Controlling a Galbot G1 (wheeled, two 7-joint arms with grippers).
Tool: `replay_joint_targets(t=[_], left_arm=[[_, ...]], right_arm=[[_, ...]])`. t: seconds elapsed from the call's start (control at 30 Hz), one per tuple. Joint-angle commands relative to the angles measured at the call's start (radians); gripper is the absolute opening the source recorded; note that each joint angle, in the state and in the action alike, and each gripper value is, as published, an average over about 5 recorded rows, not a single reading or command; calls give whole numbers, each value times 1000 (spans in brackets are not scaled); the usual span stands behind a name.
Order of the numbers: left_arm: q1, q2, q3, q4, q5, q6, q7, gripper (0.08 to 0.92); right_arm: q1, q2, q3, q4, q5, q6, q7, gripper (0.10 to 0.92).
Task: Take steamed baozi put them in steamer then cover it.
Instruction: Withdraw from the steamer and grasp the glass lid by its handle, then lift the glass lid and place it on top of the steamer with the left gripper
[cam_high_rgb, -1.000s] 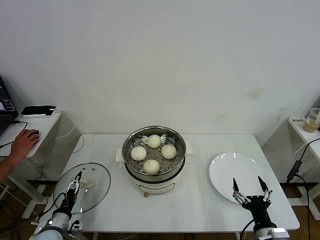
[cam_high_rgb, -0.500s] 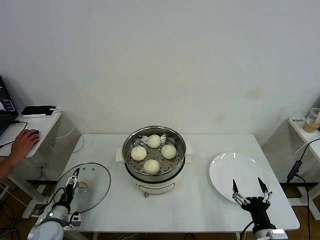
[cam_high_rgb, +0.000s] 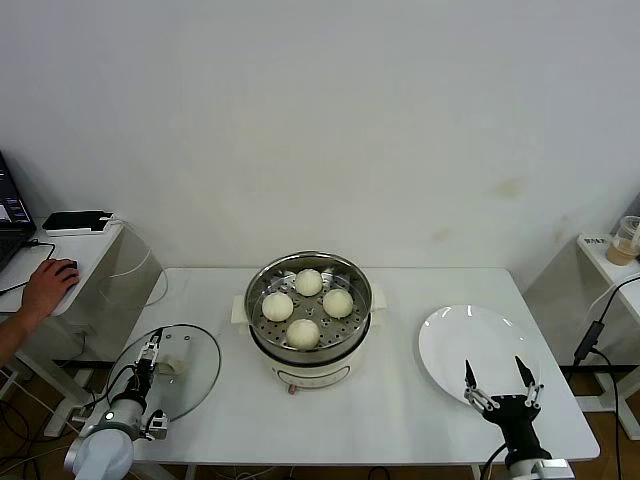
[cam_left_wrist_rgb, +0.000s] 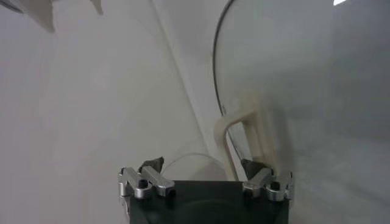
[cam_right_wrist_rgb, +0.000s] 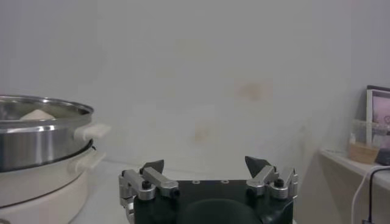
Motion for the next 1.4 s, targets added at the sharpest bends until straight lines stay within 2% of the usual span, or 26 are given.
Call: replay_joint_targets(t=[0.03,0.57,0.67,0.93,1.4], left_arm=[[-28,1,8,29,-10,-4,-2,714],[-14,-6,8,12,-63,-43,-12,247],[-6,-7,6,2,-79,-45,-22,182],[43,-18,-25,-75,-111,-41,-54,159],[203,-53,-127,-383,-266,33,-58,141]], right_arm=[[2,0,-2,-3,-2,3,-1,823],[2,-5,-7,-3,-2,11,-7,823],[1,-5,-7,-1,-3,13,-6,823],[-3,-6,-7,5,-7,19,-4,823],[-8,-14,-23,11,-33,29,-5,823]])
